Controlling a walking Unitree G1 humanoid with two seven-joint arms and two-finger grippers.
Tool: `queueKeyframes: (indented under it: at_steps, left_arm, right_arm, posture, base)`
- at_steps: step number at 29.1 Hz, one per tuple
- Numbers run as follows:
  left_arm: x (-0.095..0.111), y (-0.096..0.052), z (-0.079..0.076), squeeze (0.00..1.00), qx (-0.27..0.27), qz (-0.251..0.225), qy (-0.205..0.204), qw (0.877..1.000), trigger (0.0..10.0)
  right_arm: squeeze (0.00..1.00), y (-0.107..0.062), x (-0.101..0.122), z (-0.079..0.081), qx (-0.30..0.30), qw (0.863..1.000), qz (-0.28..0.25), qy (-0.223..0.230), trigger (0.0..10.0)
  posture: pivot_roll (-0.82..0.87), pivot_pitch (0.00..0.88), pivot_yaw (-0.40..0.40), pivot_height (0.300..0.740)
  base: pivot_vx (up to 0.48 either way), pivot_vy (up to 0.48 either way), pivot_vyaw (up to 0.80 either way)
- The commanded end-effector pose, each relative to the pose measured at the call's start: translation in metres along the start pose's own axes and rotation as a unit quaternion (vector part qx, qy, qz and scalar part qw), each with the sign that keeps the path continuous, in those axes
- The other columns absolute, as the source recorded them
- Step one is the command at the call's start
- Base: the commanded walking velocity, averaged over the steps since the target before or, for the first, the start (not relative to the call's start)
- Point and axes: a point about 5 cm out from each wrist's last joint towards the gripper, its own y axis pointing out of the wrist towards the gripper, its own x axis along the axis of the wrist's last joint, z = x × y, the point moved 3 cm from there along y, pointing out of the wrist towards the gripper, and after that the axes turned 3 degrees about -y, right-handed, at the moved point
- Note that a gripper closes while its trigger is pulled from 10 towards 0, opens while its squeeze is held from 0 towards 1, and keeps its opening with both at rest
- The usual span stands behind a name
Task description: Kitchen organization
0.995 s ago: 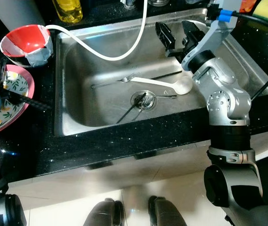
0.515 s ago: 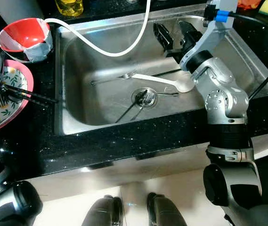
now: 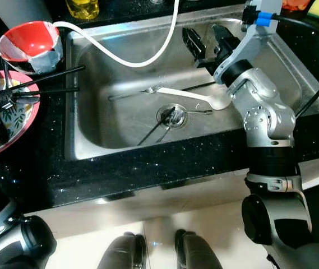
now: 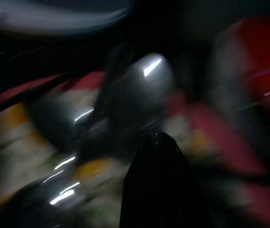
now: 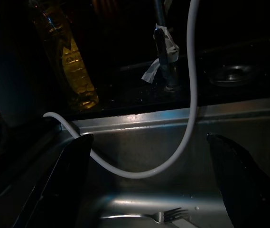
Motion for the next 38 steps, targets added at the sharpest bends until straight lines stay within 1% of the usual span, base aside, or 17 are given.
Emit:
queueKeyframes:
  at_steps: [1, 4, 6, 8, 11, 13, 14, 15, 16, 19, 25, 29, 30, 33, 34, 35, 38]
  left_arm:
    - [0.017, -0.004, -0.026, 0.00, -0.075, -0.046, -0.013, 0.996, 10.0]
    - [0.017, -0.008, -0.056, 0.00, -0.146, -0.055, -0.005, 0.988, 10.0]
    - [0.005, -0.008, -0.070, 0.00, -0.170, -0.032, -0.005, 0.985, 10.0]
    - [-0.019, -0.010, -0.094, 0.00, -0.211, 0.004, 0.028, 0.977, 10.0]
    - [-0.036, -0.008, -0.105, 0.00, -0.216, 0.025, 0.058, 0.974, 10.0]
    - [-0.039, 0.001, -0.090, 0.00, -0.151, 0.029, 0.077, 0.985, 10.0]
    - [-0.039, 0.007, -0.074, 0.25, -0.102, 0.033, 0.082, 0.991, 10.0]
    - [-0.039, 0.007, -0.074, 0.25, -0.102, 0.033, 0.082, 0.991, 10.0]
    - [-0.034, 0.010, -0.055, 1.00, -0.050, 0.024, 0.113, 0.992, 10.0]
    - [-0.018, 0.012, -0.022, 1.00, 0.034, -0.001, 0.138, 0.990, 10.0]
    - [-0.008, 0.013, -0.005, 1.00, 0.073, -0.013, 0.121, 0.990, 10.0]
    - [-0.010, 0.013, 0.010, 1.00, 0.102, -0.004, 0.089, 0.991, 10.0]
    - [-0.011, 0.012, 0.013, 0.05, 0.106, 0.000, 0.078, 0.991, 10.0]
    - [-0.012, 0.012, 0.013, 0.05, 0.107, 0.001, 0.075, 0.991, 10.0]
    - [-0.016, 0.011, 0.017, 0.00, 0.112, 0.010, 0.048, 0.992, 10.0]
    - [-0.016, 0.011, 0.017, 0.00, 0.112, 0.010, 0.048, 0.992, 10.0]
    - [-0.032, 0.009, 0.021, 0.00, 0.112, 0.050, -0.010, 0.992, 10.0]
  right_arm:
    - [0.00, 0.002, -0.001, 0.006, 0.007, 1.000, -0.005, 0.002, 10.0]
    - [0.00, 0.001, 0.000, 0.004, 0.002, 1.000, -0.009, 0.002, 10.0]
    - [0.00, 0.001, 0.000, 0.003, -0.002, 1.000, -0.011, 0.002, 10.0]
    - [0.00, 0.000, 0.003, -0.001, -0.011, 1.000, -0.016, 0.001, 10.0]
    - [0.00, -0.002, 0.005, -0.003, -0.017, 1.000, -0.020, -0.001, 10.0]
    - [0.00, -0.004, 0.006, -0.005, -0.022, 0.999, -0.023, -0.004, 10.0]
    - [0.00, -0.006, 0.007, -0.007, -0.025, 0.999, -0.024, -0.005, 10.0]
    - [0.00, -0.006, 0.007, -0.007, -0.025, 0.999, -0.024, -0.005, 10.0]
    - [0.00, -0.008, 0.006, -0.009, -0.029, 0.999, -0.023, -0.008, 10.0]
    - [0.00, -0.012, 0.003, -0.014, -0.037, 0.999, -0.020, -0.008, 10.0]
    - [0.00, -0.010, -0.001, -0.010, -0.032, 0.999, -0.017, 0.000, 10.0]
    - [0.00, -0.006, -0.002, -0.005, -0.024, 1.000, -0.016, 0.008, 10.0]
    - [0.00, -0.006, -0.002, -0.004, -0.022, 1.000, -0.015, 0.010, 10.0]
    - [0.00, -0.006, -0.002, -0.004, -0.022, 1.000, -0.015, 0.010, 10.0]
    - [0.00, -0.006, -0.003, -0.005, -0.022, 1.000, -0.013, 0.011, 10.0]
    - [0.00, -0.006, -0.003, -0.005, -0.022, 1.000, -0.013, 0.011, 10.0]
    - [0.00, -0.007, -0.005, -0.005, -0.023, 1.000, -0.010, 0.013, 10.0]
  posture:
    - [0.12, 0.219, 0.087, 0.740]
    - [0.12, 0.201, 0.089, 0.740]
    - [0.11, 0.191, 0.089, 0.740]
    - [0.10, 0.175, 0.098, 0.740]
    - [0.09, 0.168, 0.108, 0.740]
    - [0.08, 0.161, 0.113, 0.740]
    - [0.08, 0.156, 0.118, 0.740]
    - [0.08, 0.156, 0.118, 0.740]
    - [0.09, 0.148, 0.117, 0.740]
    - [0.10, 0.145, 0.110, 0.740]
    - [0.11, 0.145, 0.100, 0.740]
    - [0.11, 0.155, 0.094, 0.740]
    - [0.11, 0.156, 0.093, 0.740]
    - [0.11, 0.156, 0.093, 0.740]
    - [0.11, 0.160, 0.091, 0.740]
    - [0.11, 0.160, 0.091, 0.740]
    - [0.12, 0.163, 0.086, 0.740]
  base:
    - [0.000, 0.000, 0.00]
    - [0.000, 0.000, 0.00]
    - [0.000, 0.000, 0.00]
    - [0.000, 0.000, 0.00]
    - [0.000, 0.000, 0.00]
    - [0.000, 0.000, 0.00]
    - [0.000, 0.000, 0.00]
    - [0.000, 0.000, 0.00]
    - [0.000, 0.000, 0.00]
    - [0.000, 0.000, 0.00]
    - [0.000, 0.000, 0.00]
    - [0.000, 0.000, 0.00]
    - [0.000, 0.000, 0.00]
    - [0.000, 0.000, 0.00]
    - [0.000, 0.000, 0.00]
    - [0.000, 0.000, 0.00]
    - [0.000, 0.000, 0.00]
